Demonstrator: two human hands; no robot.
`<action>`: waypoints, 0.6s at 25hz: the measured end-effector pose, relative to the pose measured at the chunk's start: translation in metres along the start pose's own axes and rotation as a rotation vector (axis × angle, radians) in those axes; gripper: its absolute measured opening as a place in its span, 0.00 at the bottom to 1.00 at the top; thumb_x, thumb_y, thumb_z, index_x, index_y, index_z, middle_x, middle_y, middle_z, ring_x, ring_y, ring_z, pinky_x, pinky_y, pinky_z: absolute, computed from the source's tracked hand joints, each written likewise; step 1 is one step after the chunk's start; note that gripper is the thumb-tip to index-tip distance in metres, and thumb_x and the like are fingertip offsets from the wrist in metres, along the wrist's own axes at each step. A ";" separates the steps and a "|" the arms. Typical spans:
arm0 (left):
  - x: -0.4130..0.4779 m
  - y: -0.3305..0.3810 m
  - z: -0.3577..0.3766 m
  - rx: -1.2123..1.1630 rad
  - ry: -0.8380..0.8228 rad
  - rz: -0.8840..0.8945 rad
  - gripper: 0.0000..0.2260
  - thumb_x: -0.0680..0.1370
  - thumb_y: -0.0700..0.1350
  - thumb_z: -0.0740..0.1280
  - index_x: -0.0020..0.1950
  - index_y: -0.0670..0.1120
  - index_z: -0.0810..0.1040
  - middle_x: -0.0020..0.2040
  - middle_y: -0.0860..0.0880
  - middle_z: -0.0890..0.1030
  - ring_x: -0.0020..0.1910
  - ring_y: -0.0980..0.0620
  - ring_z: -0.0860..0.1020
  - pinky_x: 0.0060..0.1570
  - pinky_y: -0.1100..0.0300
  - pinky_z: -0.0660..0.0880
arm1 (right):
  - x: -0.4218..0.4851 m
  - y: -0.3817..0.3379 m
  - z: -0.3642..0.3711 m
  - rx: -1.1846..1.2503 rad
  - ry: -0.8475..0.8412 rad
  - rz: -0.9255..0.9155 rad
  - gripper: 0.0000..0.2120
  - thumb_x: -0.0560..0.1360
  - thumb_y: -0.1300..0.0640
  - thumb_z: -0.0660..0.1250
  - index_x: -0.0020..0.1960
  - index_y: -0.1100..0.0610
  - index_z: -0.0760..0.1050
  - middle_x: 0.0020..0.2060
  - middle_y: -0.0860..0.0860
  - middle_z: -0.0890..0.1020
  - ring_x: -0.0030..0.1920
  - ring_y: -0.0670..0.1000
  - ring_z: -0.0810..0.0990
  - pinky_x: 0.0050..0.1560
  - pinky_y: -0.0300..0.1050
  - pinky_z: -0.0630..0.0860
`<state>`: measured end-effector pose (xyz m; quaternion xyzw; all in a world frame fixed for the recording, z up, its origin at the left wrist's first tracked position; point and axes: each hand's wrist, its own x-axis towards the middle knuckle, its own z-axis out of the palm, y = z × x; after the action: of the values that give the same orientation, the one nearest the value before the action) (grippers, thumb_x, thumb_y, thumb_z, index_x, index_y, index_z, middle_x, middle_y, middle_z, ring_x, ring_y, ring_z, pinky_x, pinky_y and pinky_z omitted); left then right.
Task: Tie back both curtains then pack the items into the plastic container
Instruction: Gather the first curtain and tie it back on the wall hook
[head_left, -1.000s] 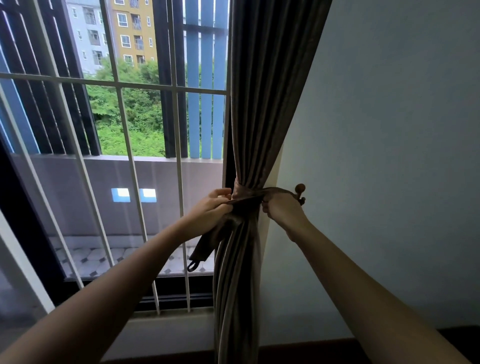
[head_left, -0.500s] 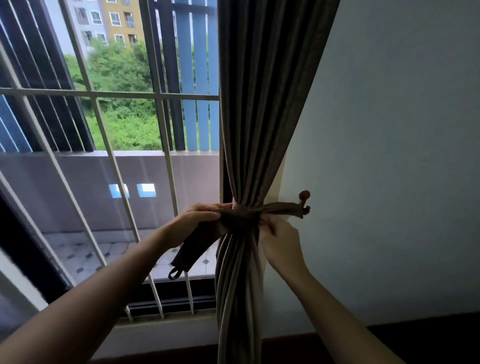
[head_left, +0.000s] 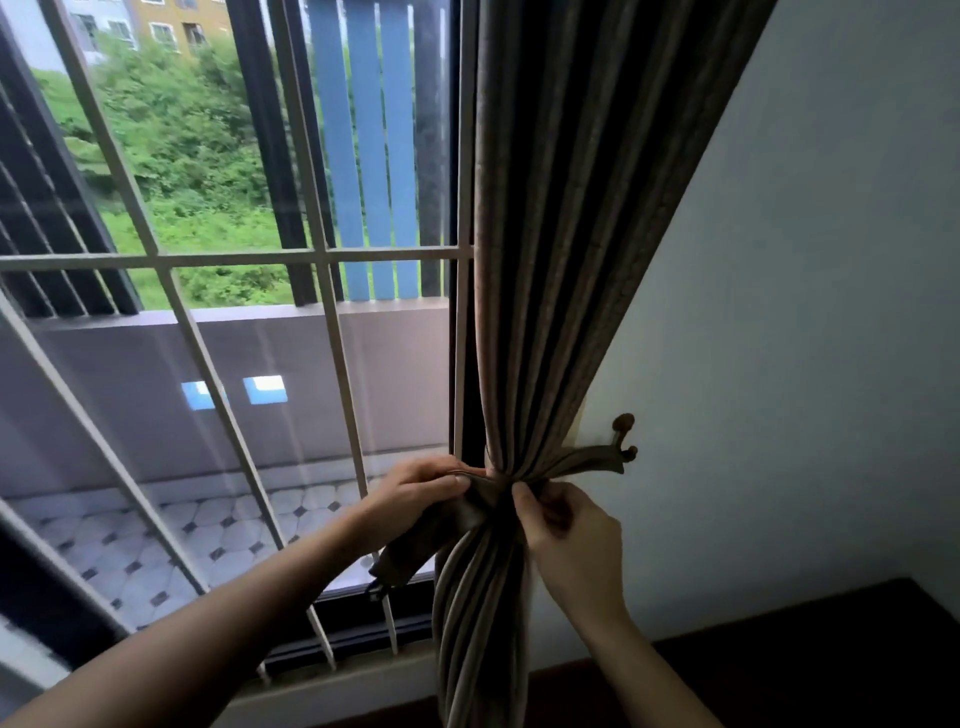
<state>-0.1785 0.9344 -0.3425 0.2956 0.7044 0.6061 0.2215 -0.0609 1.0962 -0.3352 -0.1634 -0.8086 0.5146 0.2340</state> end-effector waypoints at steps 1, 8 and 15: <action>0.003 -0.002 -0.001 0.017 -0.023 0.000 0.09 0.72 0.47 0.66 0.48 0.47 0.84 0.44 0.46 0.83 0.45 0.52 0.79 0.49 0.57 0.75 | -0.002 0.001 0.001 -0.008 0.040 0.018 0.10 0.70 0.45 0.71 0.43 0.51 0.81 0.35 0.42 0.83 0.40 0.36 0.81 0.42 0.31 0.75; 0.019 0.007 0.010 0.333 -0.233 0.182 0.10 0.74 0.52 0.65 0.47 0.48 0.82 0.42 0.49 0.84 0.43 0.53 0.81 0.47 0.55 0.77 | -0.028 0.011 -0.006 0.011 0.202 0.107 0.17 0.64 0.38 0.72 0.45 0.48 0.78 0.41 0.42 0.83 0.44 0.39 0.80 0.45 0.33 0.75; 0.033 -0.002 0.062 -0.040 -0.278 0.107 0.06 0.77 0.43 0.66 0.51 0.45 0.81 0.48 0.45 0.84 0.48 0.52 0.81 0.52 0.57 0.76 | -0.046 0.028 -0.023 0.176 0.405 0.130 0.15 0.66 0.52 0.77 0.50 0.53 0.77 0.46 0.48 0.84 0.47 0.44 0.83 0.48 0.36 0.78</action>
<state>-0.1608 1.0015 -0.3533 0.4096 0.6380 0.5840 0.2901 -0.0092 1.1021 -0.3619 -0.2938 -0.6848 0.5538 0.3714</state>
